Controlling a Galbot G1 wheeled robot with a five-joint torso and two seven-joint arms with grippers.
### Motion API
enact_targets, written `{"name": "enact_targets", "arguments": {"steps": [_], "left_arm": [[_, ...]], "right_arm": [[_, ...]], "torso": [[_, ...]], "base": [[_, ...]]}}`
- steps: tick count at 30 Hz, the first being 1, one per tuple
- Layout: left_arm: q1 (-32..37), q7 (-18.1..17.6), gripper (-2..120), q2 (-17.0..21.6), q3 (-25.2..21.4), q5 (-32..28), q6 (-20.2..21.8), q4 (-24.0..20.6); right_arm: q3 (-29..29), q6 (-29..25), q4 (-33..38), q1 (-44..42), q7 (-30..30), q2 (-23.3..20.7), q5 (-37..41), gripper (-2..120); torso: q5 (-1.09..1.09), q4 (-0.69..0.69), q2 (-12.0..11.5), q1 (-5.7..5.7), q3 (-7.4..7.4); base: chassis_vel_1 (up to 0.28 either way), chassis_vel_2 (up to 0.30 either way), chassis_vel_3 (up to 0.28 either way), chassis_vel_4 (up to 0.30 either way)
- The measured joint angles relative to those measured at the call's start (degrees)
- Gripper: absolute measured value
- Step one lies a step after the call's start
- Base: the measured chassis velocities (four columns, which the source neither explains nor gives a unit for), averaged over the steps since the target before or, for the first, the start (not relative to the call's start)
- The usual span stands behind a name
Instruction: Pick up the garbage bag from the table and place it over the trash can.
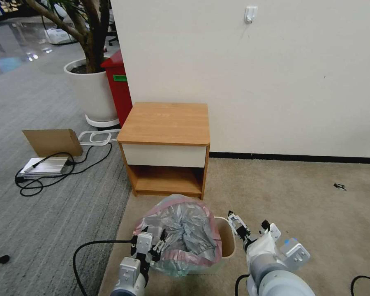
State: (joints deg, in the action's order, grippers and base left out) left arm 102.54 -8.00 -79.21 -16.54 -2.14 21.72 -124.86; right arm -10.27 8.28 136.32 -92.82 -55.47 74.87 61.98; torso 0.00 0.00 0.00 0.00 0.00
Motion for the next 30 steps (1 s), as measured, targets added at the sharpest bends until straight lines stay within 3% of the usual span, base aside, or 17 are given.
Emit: {"name": "enact_targets", "arguments": {"steps": [15, 24, 30], "left_arm": [[-1.67, -1.67, 51, -0.68, 1.68, -0.37, -0.08, 3.57], [-1.85, -4.28, 17, -1.01, 2.26, -0.67, -1.54, 3.99], [-1.81, -4.92, 9, -1.04, 2.54, -0.74, -2.64, 3.80]], "right_arm": [[0.82, -0.39, 0.05, -0.64, -0.04, 0.33, -1.61, 100], [1.50, -0.42, 0.30, -0.64, -0.04, 0.27, -2.27, 100], [1.95, -0.14, 0.37, -0.69, 1.71, 0.12, -5.38, 100]], "torso": [[0.00, 0.00, 0.00, 0.00, 0.00], [0.00, 0.00, 0.00, 0.00, 0.00], [-0.01, 0.00, 0.00, 0.00, 0.00]], "base": [[0.000, 0.000, 0.000, 0.000], [0.000, 0.000, 0.000, 0.000], [0.000, 0.000, 0.000, 0.000]]}}
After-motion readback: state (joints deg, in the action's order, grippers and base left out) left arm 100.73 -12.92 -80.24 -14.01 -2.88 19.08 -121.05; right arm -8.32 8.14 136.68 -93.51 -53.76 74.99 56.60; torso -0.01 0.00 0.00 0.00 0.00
